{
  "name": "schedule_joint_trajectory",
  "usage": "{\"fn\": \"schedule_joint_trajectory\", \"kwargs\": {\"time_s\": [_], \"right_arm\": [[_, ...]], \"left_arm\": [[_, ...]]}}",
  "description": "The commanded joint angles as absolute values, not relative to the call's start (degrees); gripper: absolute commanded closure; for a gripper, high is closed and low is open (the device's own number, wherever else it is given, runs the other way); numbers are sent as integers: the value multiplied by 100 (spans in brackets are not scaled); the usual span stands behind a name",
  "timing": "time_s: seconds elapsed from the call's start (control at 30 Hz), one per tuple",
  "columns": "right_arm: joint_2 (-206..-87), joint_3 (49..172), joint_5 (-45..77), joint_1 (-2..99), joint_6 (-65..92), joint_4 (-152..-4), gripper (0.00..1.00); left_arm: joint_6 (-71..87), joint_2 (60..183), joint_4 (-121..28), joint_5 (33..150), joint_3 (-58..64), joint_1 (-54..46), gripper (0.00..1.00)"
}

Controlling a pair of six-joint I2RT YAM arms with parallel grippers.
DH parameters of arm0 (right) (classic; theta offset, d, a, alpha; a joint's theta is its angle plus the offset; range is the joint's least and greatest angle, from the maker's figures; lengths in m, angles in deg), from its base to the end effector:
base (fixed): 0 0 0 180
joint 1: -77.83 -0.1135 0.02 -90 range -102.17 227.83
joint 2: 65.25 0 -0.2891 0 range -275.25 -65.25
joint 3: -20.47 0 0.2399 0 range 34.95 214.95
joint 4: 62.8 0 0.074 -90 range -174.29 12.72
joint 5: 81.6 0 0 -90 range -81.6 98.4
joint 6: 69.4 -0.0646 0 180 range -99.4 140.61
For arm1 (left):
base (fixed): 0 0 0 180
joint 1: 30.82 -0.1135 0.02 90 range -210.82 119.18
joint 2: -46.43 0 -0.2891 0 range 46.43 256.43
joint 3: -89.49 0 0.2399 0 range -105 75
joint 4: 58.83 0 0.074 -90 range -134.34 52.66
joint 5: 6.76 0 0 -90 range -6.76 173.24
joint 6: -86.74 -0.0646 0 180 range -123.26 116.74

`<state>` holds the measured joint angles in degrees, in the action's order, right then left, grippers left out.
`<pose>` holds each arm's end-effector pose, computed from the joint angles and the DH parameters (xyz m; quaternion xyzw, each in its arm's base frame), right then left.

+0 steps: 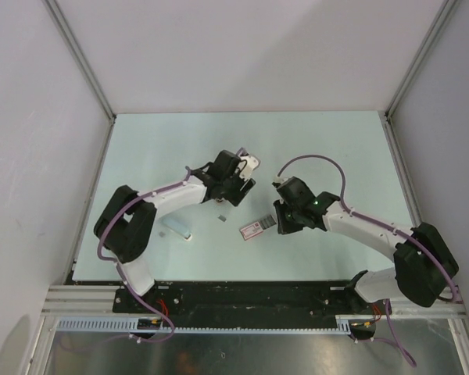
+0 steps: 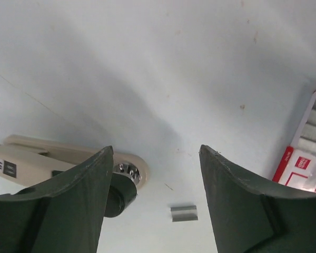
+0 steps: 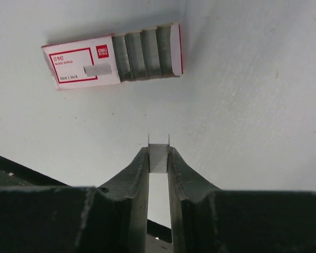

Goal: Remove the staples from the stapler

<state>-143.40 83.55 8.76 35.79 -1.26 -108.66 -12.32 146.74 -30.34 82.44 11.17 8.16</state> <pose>0.1925 0.1742 0.2129 -0.1704 0.9529 0.1354 0.2113 0.2978 -0.2398 0.2012 0.3809 0.8606 -0.0809 0.3283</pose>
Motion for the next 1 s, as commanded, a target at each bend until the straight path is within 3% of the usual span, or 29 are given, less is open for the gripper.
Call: {"fn": "schedule_joint_trajectory", "kwargs": {"time_s": [0.0, 0.43, 0.97], "right_arm": [[-14196, 8685, 596, 3614, 122, -10850, 94], [-12646, 8681, 1051, 4034, -65, -11226, 95], [-12402, 8649, 1263, 4214, 9, -11434, 96]], "left_arm": [[-1290, 14683, -3026, 8663, 660, 937, 28], [-1541, 16009, -2845, 8548, -228, 1604, 30], [-1687, 15743, -2813, 9153, 282, 2006, 31]]}}
